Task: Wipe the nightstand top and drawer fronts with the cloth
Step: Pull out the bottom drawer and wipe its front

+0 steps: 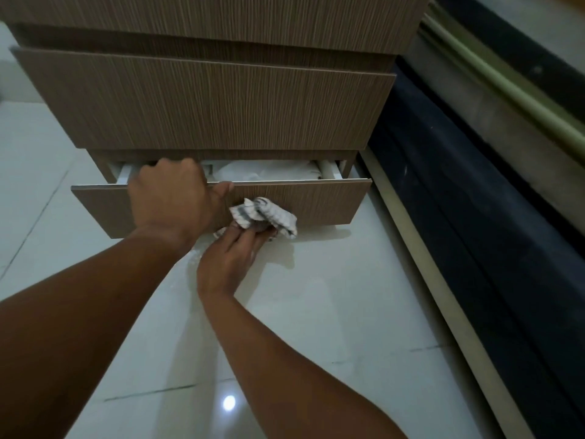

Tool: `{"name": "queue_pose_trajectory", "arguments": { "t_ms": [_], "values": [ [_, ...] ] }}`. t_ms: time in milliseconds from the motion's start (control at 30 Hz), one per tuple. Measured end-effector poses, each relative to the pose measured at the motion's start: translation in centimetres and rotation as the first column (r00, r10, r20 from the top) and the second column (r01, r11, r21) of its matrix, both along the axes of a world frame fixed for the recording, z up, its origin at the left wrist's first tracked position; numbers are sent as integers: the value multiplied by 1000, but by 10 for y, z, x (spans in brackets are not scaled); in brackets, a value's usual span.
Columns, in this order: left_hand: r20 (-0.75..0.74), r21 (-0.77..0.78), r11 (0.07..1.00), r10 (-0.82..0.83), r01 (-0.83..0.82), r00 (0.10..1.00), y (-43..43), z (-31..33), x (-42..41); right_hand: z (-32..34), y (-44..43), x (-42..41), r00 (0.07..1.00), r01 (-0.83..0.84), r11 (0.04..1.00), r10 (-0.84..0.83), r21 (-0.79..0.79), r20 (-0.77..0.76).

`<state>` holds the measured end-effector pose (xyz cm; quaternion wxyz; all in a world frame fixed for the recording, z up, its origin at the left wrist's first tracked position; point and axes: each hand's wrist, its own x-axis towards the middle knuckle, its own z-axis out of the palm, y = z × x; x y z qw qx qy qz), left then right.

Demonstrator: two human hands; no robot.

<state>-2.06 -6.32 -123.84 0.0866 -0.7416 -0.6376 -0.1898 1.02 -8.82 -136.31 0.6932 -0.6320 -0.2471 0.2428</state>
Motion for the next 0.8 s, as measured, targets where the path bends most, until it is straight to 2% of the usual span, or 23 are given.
{"name": "queue_pose_trajectory", "arguments": {
  "t_ms": [67, 133, 267, 367, 467, 567, 633, 700, 767, 800],
  "values": [
    [-11, 16, 1000, -4, 4, 1000, -4, 5, 2, 5, -5, 17, 998, 9, 999, -12, 44, 61],
    [-22, 21, 999, -25, 25, 999, -11, 8, 6, 7, -3, 50, 984, 139, 985, -150, 104, 98],
    [-36, 7, 997, -78, 78, 996, -23, 13, 13, 34, 1, 127, 913, 407, 908, -406, 96, -38],
    [-70, 18, 997, -80, 81, 994, -26, 18, 17, 47, -2, 168, 891, 452, 881, -453, 139, -27],
    [-62, 21, 995, -94, 96, 994, -28, 16, 25, 53, -14, 192, 888, 424, 893, -443, 154, 123],
    [-56, 7, 995, -103, 104, 993, -29, 7, 31, 42, -31, 196, 856, 278, 955, -294, 100, 426],
    [-41, 17, 993, -114, 114, 993, -28, 2, 34, 31, -39, 197, 728, 245, 969, -172, -17, 663],
    [9, 34, 988, -153, 152, 988, -28, -1, 34, 28, -43, 197, 486, 232, 969, -42, -83, 873],
    [45, 53, 977, -209, 206, 977, -27, -5, 34, 29, -42, 191, 257, 179, 974, 86, -135, 963],
    [55, 55, 971, -234, 231, 971, -26, -9, 35, 30, -40, 186, 182, 160, 976, 115, -145, 976]
  ]
}}
